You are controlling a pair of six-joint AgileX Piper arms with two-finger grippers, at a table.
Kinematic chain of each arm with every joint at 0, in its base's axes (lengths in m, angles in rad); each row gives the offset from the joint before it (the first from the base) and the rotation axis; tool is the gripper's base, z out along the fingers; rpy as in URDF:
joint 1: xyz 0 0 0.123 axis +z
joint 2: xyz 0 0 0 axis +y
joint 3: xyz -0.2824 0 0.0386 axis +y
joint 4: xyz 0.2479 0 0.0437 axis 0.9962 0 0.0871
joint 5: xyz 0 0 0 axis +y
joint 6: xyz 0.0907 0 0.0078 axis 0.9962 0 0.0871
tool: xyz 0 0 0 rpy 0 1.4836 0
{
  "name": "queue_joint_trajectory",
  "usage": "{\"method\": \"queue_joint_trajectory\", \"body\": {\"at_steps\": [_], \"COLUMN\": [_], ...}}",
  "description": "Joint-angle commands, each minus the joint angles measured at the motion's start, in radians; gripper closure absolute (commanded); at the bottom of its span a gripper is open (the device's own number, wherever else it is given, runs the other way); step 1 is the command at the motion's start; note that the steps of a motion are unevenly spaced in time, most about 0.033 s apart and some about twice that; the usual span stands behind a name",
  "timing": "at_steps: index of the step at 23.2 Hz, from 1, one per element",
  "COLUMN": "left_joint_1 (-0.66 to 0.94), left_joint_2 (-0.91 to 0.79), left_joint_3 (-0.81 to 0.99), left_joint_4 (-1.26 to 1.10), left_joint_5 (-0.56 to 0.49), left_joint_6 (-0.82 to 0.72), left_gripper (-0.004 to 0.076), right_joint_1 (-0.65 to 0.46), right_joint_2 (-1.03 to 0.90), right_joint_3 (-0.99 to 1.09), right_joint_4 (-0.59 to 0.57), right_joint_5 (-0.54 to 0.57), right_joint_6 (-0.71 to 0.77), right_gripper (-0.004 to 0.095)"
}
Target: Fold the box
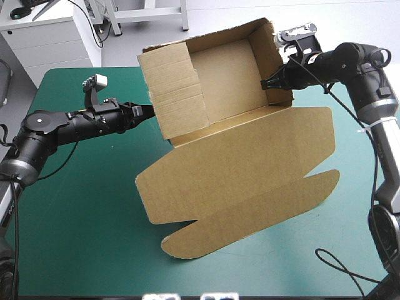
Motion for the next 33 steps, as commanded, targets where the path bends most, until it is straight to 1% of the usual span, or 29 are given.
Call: {"method": "queue_joint_trajectory", "body": {"at_steps": [1,3,4,6,9,12,14,18,22,25,26,29,31,33], "left_joint_1": [-0.006,-0.006,-0.006,-0.006,-0.006,-0.006,-0.006,-0.006,-0.006,-0.006,-0.006,-0.006,-0.006,-0.006], "left_joint_2": [-0.035,-0.035,-0.035,-0.035,-0.035,-0.035,-0.035,-0.035,-0.035,-0.035,-0.035,-0.035,-0.035,-0.035], "left_joint_3": [-0.040,-0.045,-0.047,-0.049,-0.048,-0.048,-0.048,-0.048,-0.048,-0.048,-0.048,-0.048,-0.048,-0.048], "left_joint_4": [-0.098,-0.112,-0.126,-0.162,-0.200,-0.201,-0.219,-0.280,-0.281,-0.279,-0.277,-0.277,-0.265,-0.251], "left_joint_5": [0.003,0.012,0.023,0.053,0.073,0.073,0.078,0.114,0.118,0.141,0.141,0.141,0.143,0.170], "left_joint_6": [0.029,0.036,0.053,0.096,0.099,0.099,0.099,0.099,0.099,0.099,0.099,0.099,0.099,0.099], "left_gripper": [0.0728,0.0705,0.0680,0.0601,0.0482,0.0384,0.0367,0.0368,0.0367,0.0367,0.0358,0.0283,0.0276,0.0277], "right_joint_1": [0.000,0.000,0.000,0.000,0.000,0.000,0.000,0.000,0.000,0.000,0.000,0.000,0.000,0.000], "right_joint_2": [-0.050,-0.050,-0.050,-0.050,-0.050,-0.050,-0.050,-0.049,-0.049,-0.047,-0.046,-0.042,-0.042,-0.041], "right_joint_3": [-0.029,-0.029,-0.029,-0.029,-0.029,-0.029,-0.029,-0.029,-0.029,-0.029,-0.029,-0.029,-0.029,-0.029], "right_joint_4": [0.038,0.022,0.016,0.007,0.002,-0.002,-0.011,-0.034,-0.037,-0.037,-0.037,-0.037,-0.037,-0.037], "right_joint_5": [-0.053,-0.051,-0.051,-0.047,-0.043,-0.034,-0.030,-0.024,-0.018,-0.018,-0.018,-0.016,-0.014,-0.014], "right_joint_6": [0.008,0.008,0.012,0.014,0.014,0.014,0.014,0.026,0.027,0.027,0.027,0.031,0.031,0.031], "right_gripper": [0.0926,0.0926,0.0926,0.0926,0.0926,0.0926,0.0926,0.0926,0.0925,0.0926,0.0926,0.0926,0.0926,0.0926]}}
